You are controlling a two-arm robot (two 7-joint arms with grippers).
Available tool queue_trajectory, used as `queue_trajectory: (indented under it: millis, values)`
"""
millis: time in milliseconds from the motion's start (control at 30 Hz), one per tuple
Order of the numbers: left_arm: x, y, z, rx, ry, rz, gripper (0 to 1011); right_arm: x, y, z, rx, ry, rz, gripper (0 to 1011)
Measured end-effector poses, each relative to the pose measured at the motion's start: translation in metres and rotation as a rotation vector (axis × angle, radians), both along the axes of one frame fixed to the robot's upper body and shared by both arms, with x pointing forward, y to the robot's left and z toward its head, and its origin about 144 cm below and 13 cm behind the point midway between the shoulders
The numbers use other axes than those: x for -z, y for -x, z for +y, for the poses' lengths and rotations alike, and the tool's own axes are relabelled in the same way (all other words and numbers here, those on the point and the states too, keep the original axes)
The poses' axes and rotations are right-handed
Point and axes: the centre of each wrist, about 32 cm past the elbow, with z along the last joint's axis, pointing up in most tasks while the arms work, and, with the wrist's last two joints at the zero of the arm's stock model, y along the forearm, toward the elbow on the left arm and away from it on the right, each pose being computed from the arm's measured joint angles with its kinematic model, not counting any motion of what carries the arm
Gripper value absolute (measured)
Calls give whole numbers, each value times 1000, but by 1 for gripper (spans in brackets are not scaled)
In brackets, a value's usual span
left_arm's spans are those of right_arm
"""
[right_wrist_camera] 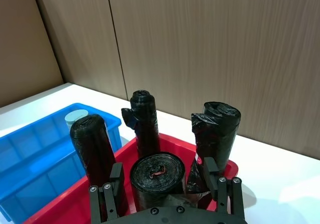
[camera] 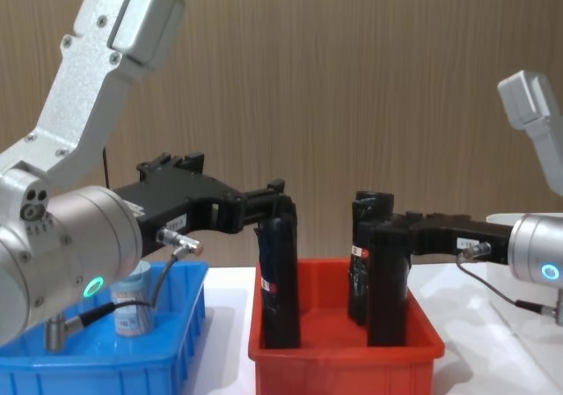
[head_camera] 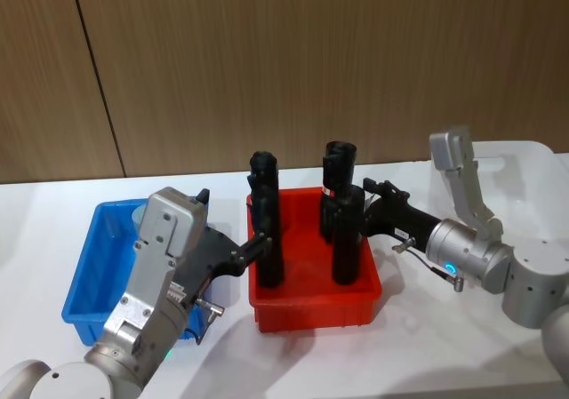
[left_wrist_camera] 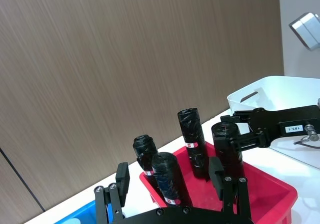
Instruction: Pick the cotton swabs from the blue box and place them into the white box.
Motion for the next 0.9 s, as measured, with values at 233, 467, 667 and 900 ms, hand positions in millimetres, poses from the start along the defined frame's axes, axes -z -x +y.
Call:
queue_trajectory:
  millis: [233,467,667,900]
  values:
    - [0,0,0,0,0,0,1004,2,-4,2,-6,7,7,1001]
    - [0,0,0,0,0,0,1004,4,-7,4,-12,12,7,864]
    - [0,0,0,0,0,0,1004,5,-9,5,-16,14,6,685]
    - [0,0,0,0,0,0,1004,5,-10,5,-17,14,4,547]
